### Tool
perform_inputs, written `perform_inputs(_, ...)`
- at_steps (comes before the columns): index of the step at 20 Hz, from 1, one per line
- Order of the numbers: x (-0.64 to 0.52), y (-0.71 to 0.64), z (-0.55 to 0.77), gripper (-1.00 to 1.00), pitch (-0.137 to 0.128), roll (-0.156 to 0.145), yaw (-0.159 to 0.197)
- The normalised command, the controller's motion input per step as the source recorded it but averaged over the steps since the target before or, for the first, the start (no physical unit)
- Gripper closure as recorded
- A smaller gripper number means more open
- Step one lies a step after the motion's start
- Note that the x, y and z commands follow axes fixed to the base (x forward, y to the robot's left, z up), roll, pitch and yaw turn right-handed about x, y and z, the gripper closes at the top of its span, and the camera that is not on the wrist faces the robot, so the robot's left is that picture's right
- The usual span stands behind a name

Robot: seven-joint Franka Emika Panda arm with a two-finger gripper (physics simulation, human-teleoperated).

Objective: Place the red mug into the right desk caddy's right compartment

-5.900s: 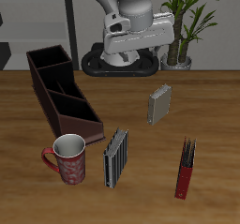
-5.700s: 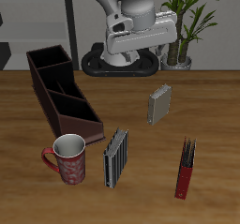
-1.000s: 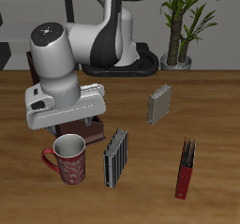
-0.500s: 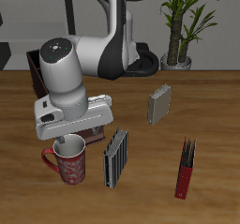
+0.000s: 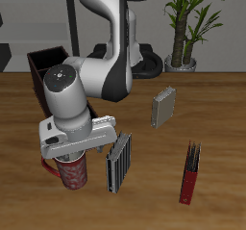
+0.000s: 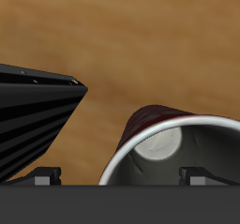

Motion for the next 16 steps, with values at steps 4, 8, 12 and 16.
perform_inputs(4, 0.07, -0.14, -0.43, 1.00, 0.054, -0.047, -0.022)
perform_inputs(8, 0.04, -0.17, -0.18, 1.00, 0.024, -0.026, -0.001)
perform_inputs(12, -0.03, -0.19, 0.02, 1.00, -0.010, -0.043, -0.003)
perform_inputs(16, 0.01, -0.04, 0.06, 1.00, -0.004, -0.009, -0.002)
